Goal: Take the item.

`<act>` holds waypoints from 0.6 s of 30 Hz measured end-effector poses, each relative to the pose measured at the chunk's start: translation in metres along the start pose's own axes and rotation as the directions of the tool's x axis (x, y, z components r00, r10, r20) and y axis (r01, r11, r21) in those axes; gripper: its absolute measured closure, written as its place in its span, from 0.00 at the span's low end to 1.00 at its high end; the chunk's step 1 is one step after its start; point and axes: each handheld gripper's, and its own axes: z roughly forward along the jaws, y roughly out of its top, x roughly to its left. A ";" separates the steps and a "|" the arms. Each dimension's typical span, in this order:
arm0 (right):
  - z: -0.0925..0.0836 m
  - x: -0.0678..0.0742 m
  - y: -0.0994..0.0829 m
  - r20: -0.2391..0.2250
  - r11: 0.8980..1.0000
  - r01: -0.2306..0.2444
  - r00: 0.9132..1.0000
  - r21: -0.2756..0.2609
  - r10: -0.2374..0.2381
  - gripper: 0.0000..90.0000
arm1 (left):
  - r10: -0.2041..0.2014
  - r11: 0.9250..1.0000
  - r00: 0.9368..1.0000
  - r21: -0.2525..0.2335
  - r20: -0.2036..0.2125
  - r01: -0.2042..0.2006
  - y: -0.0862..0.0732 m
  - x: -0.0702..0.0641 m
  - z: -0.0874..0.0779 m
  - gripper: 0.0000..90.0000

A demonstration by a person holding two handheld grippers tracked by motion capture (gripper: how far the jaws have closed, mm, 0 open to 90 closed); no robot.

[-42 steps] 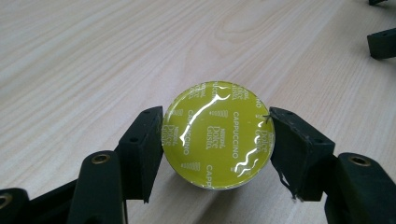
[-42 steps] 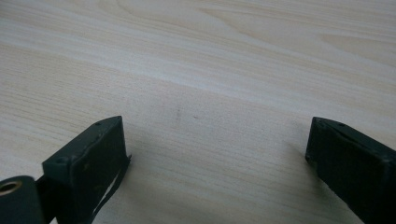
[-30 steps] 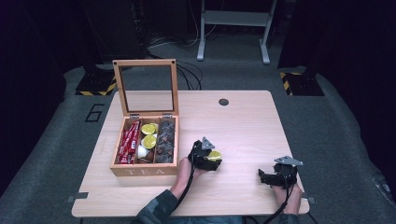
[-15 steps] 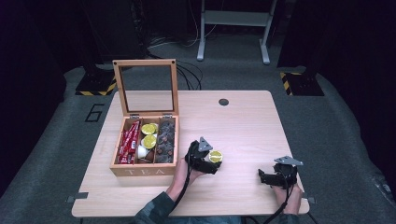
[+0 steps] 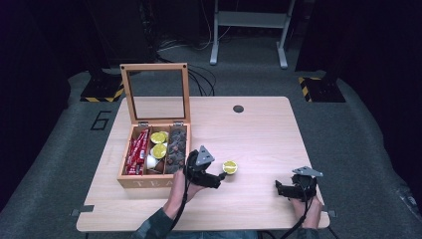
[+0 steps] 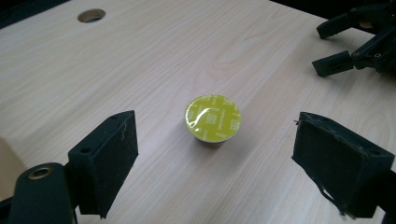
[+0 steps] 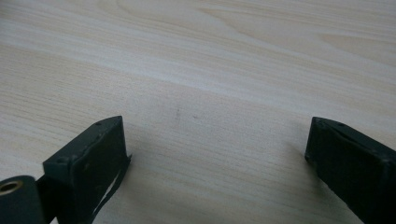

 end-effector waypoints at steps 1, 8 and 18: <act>0.000 0.000 0.000 -0.001 1.000 -0.002 1.000 0.000 0.002 0.05 | -0.003 1.000 1.000 -0.004 -0.012 0.002 0.000 0.003 -0.009 0.15; 0.000 0.000 0.000 0.001 1.000 -0.001 1.000 0.000 0.001 0.05 | -0.020 0.999 0.998 -0.031 -0.063 0.019 -0.009 0.020 -0.037 0.13; 0.000 0.000 0.000 0.001 1.000 -0.004 1.000 0.001 0.004 0.05 | -0.068 0.997 0.986 -0.058 -0.151 0.060 -0.030 0.046 -0.069 0.10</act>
